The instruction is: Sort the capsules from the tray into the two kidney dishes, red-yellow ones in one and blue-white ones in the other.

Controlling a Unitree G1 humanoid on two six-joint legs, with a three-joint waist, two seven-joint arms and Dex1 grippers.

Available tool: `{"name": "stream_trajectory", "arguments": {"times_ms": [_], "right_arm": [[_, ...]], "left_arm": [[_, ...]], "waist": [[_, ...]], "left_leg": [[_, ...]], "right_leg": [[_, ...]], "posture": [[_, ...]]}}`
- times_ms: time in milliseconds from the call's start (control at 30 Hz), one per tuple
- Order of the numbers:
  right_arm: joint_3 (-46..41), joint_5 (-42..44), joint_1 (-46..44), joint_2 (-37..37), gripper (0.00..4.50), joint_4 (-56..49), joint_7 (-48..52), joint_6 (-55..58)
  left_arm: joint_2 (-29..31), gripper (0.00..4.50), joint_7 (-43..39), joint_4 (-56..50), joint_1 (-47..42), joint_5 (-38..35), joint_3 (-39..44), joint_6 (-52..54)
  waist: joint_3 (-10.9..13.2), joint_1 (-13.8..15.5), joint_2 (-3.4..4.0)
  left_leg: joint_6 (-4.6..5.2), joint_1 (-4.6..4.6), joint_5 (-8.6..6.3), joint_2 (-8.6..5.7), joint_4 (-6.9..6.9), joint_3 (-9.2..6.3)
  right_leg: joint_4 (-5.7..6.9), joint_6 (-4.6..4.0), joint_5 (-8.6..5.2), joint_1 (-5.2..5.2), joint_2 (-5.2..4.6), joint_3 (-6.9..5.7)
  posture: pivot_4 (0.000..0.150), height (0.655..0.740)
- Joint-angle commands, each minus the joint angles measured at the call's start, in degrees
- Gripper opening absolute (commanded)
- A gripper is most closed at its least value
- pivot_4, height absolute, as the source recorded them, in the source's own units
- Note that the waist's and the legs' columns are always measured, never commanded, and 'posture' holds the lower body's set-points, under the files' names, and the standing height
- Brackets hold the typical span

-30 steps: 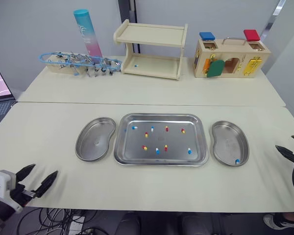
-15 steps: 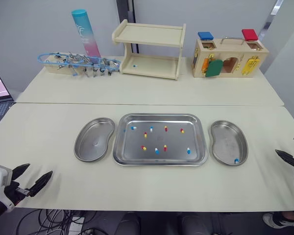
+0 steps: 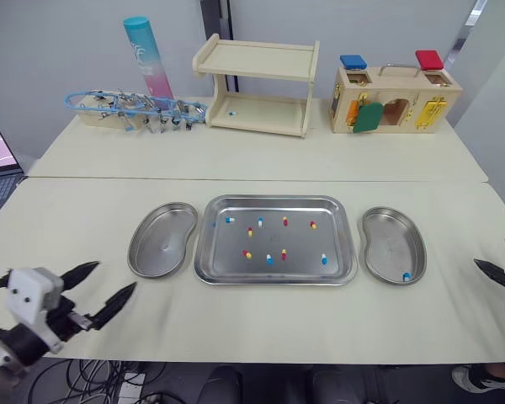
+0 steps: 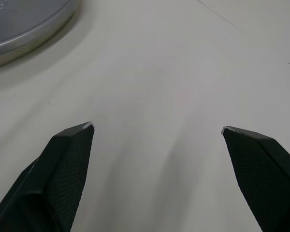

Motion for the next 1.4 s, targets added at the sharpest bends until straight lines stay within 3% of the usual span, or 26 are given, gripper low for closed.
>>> {"name": "stream_trajectory", "arguments": {"times_ms": [33, 433, 733, 933, 1233, 1333, 1400], "right_arm": [[-0.70, 0.39, 0.26, -1.12, 4.48, -0.75, 0.45, -1.05], [2.38, 0.93, -2.80, -2.21, 4.48, -3.22, 4.56, -2.21], [7.23, 7.73, -8.24, -4.22, 4.48, -21.22, 12.03, 9.88], [19.70, 9.03, -22.46, -2.89, 4.48, -33.65, 12.02, 22.78], [40.20, 3.23, -40.67, 11.68, 4.48, -36.88, 8.96, 31.99], [46.47, -0.49, -44.98, 20.20, 3.85, -33.60, 5.60, 32.74], [49.60, -2.84, -47.32, 25.42, 3.15, -30.55, 3.70, 32.85]], "left_arm": [[-3.13, 4.50, 1.60, -7.02, 0.92, -0.79, -4.03, -0.21], [-13.89, 4.50, -0.30, -2.57, 0.71, 7.57, -14.34, -15.67], [-16.02, 4.50, 0.36, -1.23, 5.19, 7.75, -16.54, -18.37], [-17.13, 4.50, 2.04, -1.38, 6.11, 8.62, -17.62, -18.83], [-17.01, 4.50, 3.98, -2.14, 5.45, 9.26, -19.29, -18.13], [-16.55, 4.50, 3.67, -1.43, 5.31, 8.82, -18.69, -18.39], [-16.40, 4.50, 3.37, -1.17, 5.64, 8.63, -18.49, -18.67]], "waist": [[0.00, 0.06, 0.00], [-0.03, 0.14, 0.05], [-0.03, -0.02, 0.06], [-0.01, 0.20, 0.02], [0.02, 0.74, -0.05], [0.01, 0.85, -0.04], [0.01, 0.72, -0.03]], "left_leg": [[0.00, 0.01, 0.00, 0.00, 0.00, 0.00], [0.00, 0.09, 0.00, -0.01, 0.02, 0.04], [0.00, 0.09, 0.00, -0.01, 0.02, -0.02], [0.00, 0.04, 0.00, -0.01, 0.02, -0.09], [-0.01, -0.19, 0.00, -0.01, 0.02, -0.15], [-0.01, -0.23, 0.00, -0.01, 0.02, -0.16], [-0.01, -0.22, 0.01, -0.01, 0.01, -0.17]], "right_leg": [[0.00, 0.00, 0.00, 0.00, 0.00, 0.00], [-0.06, 0.00, 0.00, 0.14, 0.00, 0.01], [-0.08, 0.01, 0.00, 0.17, 0.00, -0.03], [-0.14, 0.01, 0.00, 0.18, 0.00, -0.11], [-0.14, 0.01, 0.01, -0.10, 0.01, -0.14], [-0.08, 0.01, 0.01, -0.21, 0.01, -0.14], [0.02, 0.00, 0.01, -0.28, 0.02, -0.12]], "posture": [[0.150, 0.7400], [0.150, 0.7400], [0.150, 0.7400], [0.150, 0.7400], [0.150, 0.7400], [0.150, 0.7400], [0.150, 0.7400]]}}
